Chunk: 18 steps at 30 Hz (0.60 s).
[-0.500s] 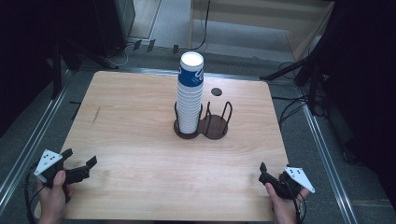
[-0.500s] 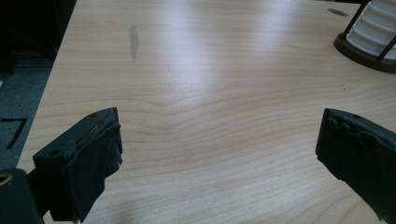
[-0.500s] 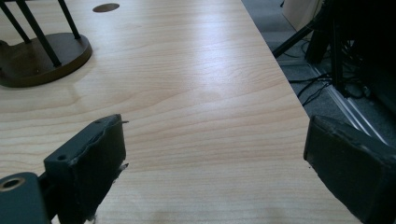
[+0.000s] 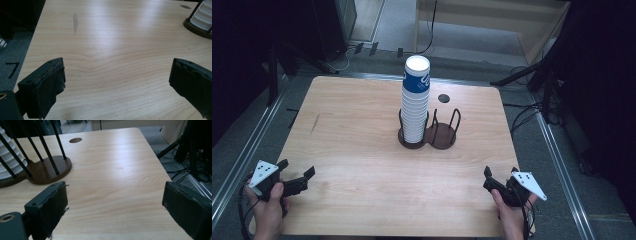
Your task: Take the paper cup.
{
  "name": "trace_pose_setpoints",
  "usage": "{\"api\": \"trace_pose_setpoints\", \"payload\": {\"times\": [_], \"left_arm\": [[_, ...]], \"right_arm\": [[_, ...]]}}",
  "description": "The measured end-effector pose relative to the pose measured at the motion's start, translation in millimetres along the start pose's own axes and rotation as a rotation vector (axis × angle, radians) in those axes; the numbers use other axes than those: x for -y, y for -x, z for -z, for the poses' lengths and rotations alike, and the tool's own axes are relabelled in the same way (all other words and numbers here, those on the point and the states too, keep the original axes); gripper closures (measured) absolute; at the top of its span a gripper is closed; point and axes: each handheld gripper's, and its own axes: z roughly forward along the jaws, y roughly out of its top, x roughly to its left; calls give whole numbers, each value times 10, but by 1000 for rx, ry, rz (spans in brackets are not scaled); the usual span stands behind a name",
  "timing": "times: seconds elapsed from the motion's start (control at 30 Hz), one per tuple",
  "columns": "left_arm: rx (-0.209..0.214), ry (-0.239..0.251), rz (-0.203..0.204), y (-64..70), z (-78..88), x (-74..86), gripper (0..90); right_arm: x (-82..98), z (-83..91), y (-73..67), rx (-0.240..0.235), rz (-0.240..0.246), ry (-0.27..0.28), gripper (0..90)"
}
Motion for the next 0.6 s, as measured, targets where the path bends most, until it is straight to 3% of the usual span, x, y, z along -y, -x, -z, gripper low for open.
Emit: {"api": "trace_pose_setpoints", "payload": {"times": [0.3, 0.37, 0.6], "left_arm": [[-14, -18, -17, 25, -17, -7, 14], [-18, -24, -11, 20, -20, -10, 14], [-9, -41, 3, 6, -36, -17, 14]], "right_arm": [[-280, -65, -262, -27, -1, -3, 67], [-367, -115, -391, -40, 14, -8, 68], [-538, -184, -624, -86, 28, 6, 69]]}}
